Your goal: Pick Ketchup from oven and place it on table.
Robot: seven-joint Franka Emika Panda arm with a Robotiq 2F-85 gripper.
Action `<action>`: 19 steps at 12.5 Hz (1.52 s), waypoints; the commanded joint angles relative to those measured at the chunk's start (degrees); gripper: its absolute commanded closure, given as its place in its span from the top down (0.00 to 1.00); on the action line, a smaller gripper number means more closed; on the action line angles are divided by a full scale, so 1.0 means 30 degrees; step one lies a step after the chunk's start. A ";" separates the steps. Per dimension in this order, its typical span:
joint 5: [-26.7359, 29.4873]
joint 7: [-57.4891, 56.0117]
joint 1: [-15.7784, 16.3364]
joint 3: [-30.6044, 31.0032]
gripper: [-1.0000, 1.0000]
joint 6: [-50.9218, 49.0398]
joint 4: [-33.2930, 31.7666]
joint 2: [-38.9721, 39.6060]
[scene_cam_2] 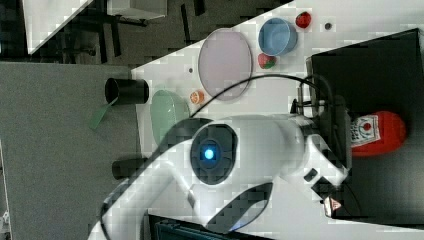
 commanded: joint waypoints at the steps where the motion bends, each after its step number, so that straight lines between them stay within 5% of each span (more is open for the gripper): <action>1: -0.0310 -0.0645 0.1239 0.0316 0.63 -0.5301 0.2914 -0.3387; 6: -0.0797 -0.0484 0.3781 0.4417 0.63 -0.7332 0.2909 -0.4700; 9: -0.1291 -0.0445 0.4429 0.6679 0.63 -0.6635 0.1994 -0.4327; 12: -0.3958 -0.0428 0.4758 0.7937 0.63 -0.4077 -0.0206 -0.4028; 15: -0.4095 -0.0421 0.4788 0.8184 0.63 0.1225 -0.5151 -0.3693; 19: -0.3674 -0.0385 0.4834 0.8558 0.63 0.5726 -0.7705 -0.1953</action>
